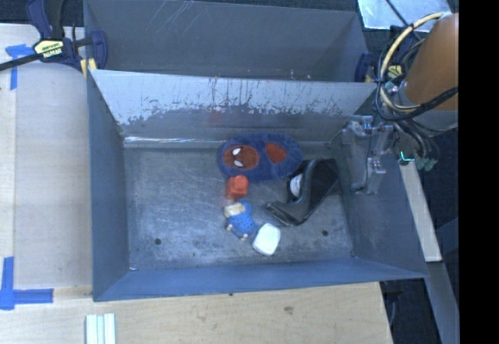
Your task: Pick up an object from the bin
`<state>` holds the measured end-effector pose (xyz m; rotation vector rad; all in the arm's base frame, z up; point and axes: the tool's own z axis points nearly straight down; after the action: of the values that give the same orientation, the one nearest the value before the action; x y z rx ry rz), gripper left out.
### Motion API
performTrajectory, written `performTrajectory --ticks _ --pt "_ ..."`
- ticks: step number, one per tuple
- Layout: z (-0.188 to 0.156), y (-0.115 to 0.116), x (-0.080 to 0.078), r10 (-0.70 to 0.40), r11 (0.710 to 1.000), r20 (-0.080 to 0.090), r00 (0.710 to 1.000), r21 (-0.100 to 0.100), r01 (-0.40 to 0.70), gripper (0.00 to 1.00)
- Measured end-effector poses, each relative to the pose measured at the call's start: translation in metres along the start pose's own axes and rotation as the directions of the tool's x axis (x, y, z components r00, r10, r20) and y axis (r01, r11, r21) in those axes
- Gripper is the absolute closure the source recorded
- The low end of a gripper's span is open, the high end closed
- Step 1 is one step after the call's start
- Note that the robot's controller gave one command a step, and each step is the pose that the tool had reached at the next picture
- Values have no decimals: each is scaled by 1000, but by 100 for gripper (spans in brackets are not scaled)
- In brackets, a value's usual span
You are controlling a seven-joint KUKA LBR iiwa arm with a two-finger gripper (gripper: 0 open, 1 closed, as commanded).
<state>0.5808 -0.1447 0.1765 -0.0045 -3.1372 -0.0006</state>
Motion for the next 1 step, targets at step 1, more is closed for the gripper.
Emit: performTrajectory --ticks 1 --pt "106 16 -13 118 993 -7 993 7 -118 0"
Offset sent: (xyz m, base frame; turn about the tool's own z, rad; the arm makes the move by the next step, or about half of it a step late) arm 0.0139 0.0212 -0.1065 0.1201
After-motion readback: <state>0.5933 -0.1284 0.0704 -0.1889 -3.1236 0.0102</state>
